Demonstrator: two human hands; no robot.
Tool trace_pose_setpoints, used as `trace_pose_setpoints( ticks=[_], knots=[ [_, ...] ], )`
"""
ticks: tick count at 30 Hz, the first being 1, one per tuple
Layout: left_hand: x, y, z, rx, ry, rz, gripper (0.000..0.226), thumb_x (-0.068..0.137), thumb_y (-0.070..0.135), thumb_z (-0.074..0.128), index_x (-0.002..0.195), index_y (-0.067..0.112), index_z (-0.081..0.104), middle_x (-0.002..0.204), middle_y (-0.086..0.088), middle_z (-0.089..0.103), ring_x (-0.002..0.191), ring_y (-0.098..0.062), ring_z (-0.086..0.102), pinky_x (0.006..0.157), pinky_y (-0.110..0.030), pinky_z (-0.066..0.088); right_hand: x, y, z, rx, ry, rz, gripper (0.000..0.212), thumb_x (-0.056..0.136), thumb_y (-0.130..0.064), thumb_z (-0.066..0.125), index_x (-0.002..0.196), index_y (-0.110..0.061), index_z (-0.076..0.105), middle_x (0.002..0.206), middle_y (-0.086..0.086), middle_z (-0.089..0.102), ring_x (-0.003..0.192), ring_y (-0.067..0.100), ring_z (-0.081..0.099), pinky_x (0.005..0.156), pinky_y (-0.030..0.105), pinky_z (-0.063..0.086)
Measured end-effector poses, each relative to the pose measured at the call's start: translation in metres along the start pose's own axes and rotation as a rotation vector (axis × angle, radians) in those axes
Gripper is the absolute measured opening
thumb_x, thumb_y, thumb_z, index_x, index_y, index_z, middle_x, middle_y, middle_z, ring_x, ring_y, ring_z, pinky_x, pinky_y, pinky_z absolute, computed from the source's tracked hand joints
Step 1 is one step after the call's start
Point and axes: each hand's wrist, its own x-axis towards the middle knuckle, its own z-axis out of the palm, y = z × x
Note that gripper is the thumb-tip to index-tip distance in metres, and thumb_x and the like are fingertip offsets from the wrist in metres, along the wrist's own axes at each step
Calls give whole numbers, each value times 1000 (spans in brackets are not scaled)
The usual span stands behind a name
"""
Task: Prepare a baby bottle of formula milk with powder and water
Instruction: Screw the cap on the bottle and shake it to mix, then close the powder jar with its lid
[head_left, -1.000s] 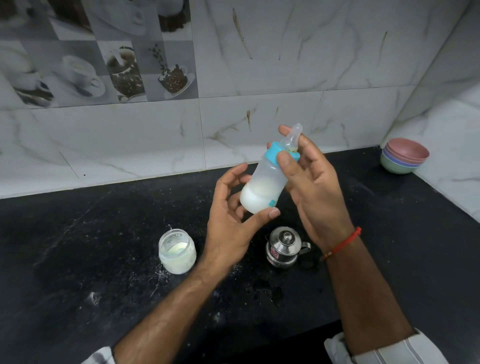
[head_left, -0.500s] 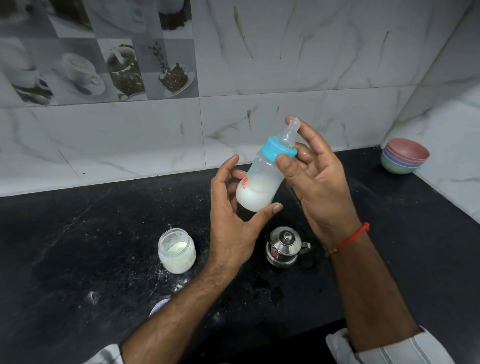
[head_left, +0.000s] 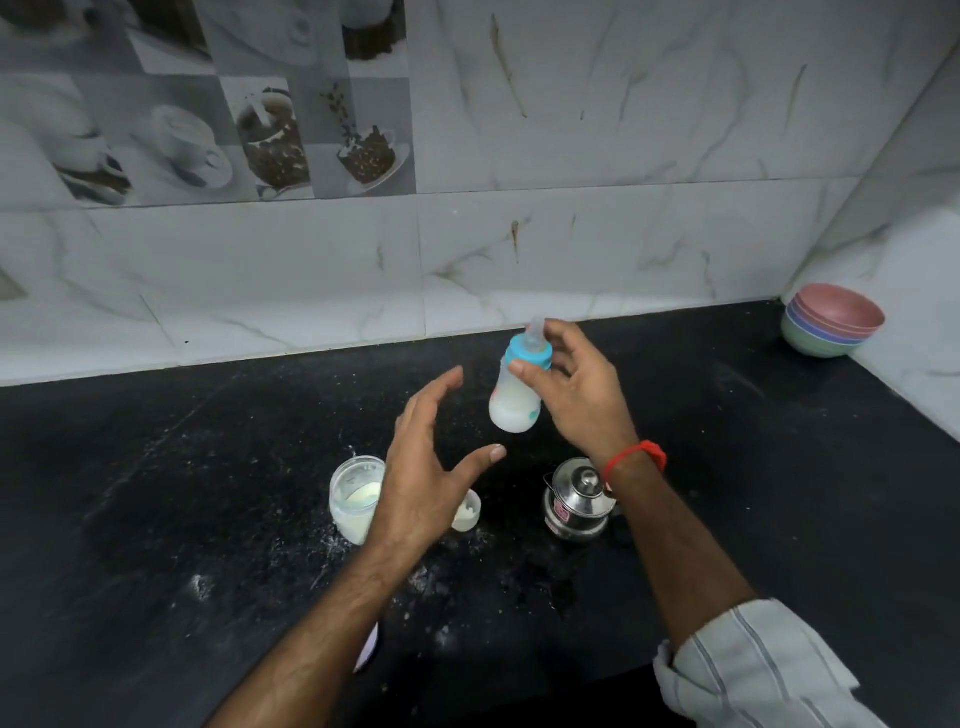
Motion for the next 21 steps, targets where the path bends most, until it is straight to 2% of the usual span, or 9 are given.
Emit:
trace_pose_setpoints(
  ticks=[3,6,9,11,13,15,18,21],
  knots=[
    [-13,-23,-23,119,51,-29,66,86,24,84,144,32,55,144,16,57,138,-7,50,114,-28,41,11,40,12,-236,-12,15,37,87,-20,81,118,-20,60,116,3,69,107,21,69,96,46,59],
    [-30,-47,-43,228,113,-32,47,87,20,82,130,31,66,131,23,61,127,-13,56,105,-29,45,16,66,21,-368,-47,83,36,88,-20,79,117,-16,59,114,7,68,104,26,67,91,43,58],
    [-48,-68,-55,302,152,-77,34,86,16,83,110,36,70,119,19,65,116,-17,57,94,-22,44,19,84,26,-500,-93,192,37,88,-28,78,118,-21,58,116,7,68,104,29,65,88,42,55],
    [-58,-81,-61,328,167,-130,29,85,16,84,99,35,67,107,16,64,104,-17,58,88,-32,51,19,93,29,-576,-126,241,35,88,-32,76,116,-24,57,114,7,67,103,31,64,87,45,54],
    [-69,-94,-67,393,141,-203,27,83,25,86,94,34,64,100,15,58,96,-15,56,87,-45,52,18,100,32,-627,-162,266,34,88,-35,75,115,-26,56,114,8,66,103,33,64,87,46,53],
    [-82,-104,-71,505,38,-337,35,80,47,84,102,35,61,106,11,53,103,-18,52,94,-49,49,16,104,35,-660,-187,268,35,90,-36,74,116,-25,55,116,9,66,104,33,64,85,44,52],
    [-102,-112,-71,700,-266,-585,76,73,78,71,134,39,48,134,5,40,126,-24,42,107,-49,38,17,108,35,-696,-179,254,37,90,-38,75,117,-22,55,115,8,68,105,34,64,81,42,50],
    [-113,-115,-67,778,-426,-643,100,69,82,70,151,44,28,146,3,28,135,-26,34,111,-50,33,19,109,35,-741,-212,253,39,90,-37,75,117,-22,52,117,8,68,106,36,64,87,45,51]
  ],
)
